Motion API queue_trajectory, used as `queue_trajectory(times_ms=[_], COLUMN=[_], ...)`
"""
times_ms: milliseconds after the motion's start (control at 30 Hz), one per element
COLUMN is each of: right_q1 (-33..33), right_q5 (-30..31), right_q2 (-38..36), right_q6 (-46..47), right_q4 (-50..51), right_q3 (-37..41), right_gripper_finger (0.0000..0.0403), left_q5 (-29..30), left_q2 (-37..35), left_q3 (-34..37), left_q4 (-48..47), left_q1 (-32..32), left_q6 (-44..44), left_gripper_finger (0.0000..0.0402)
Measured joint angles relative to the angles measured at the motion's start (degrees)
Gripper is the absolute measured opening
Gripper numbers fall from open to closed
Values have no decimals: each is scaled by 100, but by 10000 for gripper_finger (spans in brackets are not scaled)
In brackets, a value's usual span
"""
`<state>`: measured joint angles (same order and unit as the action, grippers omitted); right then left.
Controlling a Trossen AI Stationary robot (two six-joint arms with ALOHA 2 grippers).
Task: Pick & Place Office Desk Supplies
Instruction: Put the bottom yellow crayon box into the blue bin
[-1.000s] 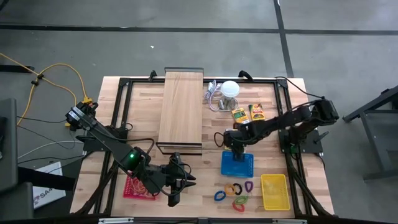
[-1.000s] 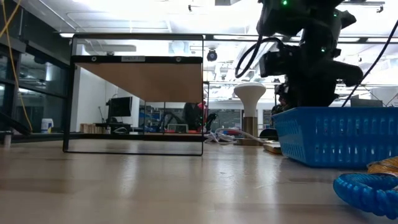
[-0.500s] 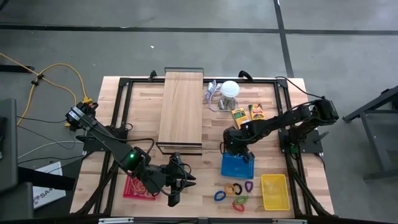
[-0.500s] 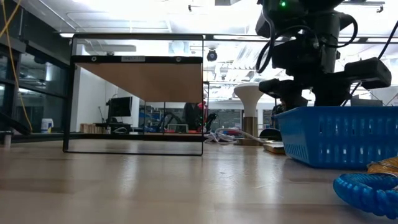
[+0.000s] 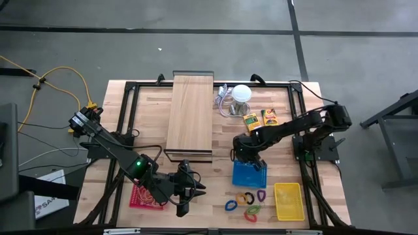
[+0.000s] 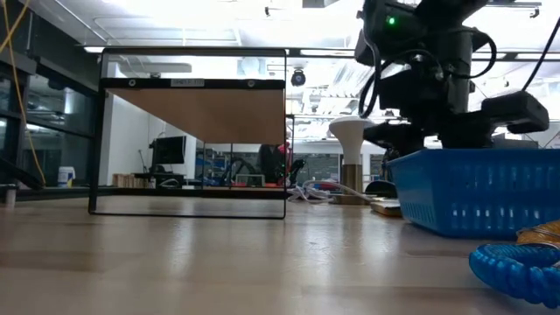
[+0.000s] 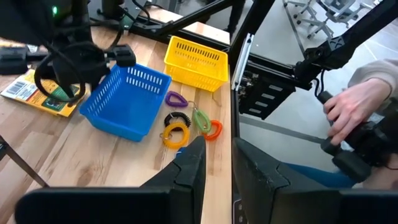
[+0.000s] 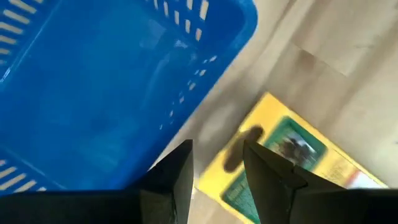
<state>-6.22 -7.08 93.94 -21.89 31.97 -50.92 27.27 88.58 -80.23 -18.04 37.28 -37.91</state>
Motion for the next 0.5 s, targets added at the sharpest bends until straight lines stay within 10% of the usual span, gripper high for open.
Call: queue_trajectory(times_ms=[500], right_q1=[150], right_q5=[-258], right_q2=[161], right_q6=[280], right_q4=[-75], right_q3=[1], right_gripper_finger=[129], left_q5=[0], left_q2=[0], left_q3=[0], left_q4=[100], left_q1=[0], left_q6=[0], left_gripper_finger=[77])
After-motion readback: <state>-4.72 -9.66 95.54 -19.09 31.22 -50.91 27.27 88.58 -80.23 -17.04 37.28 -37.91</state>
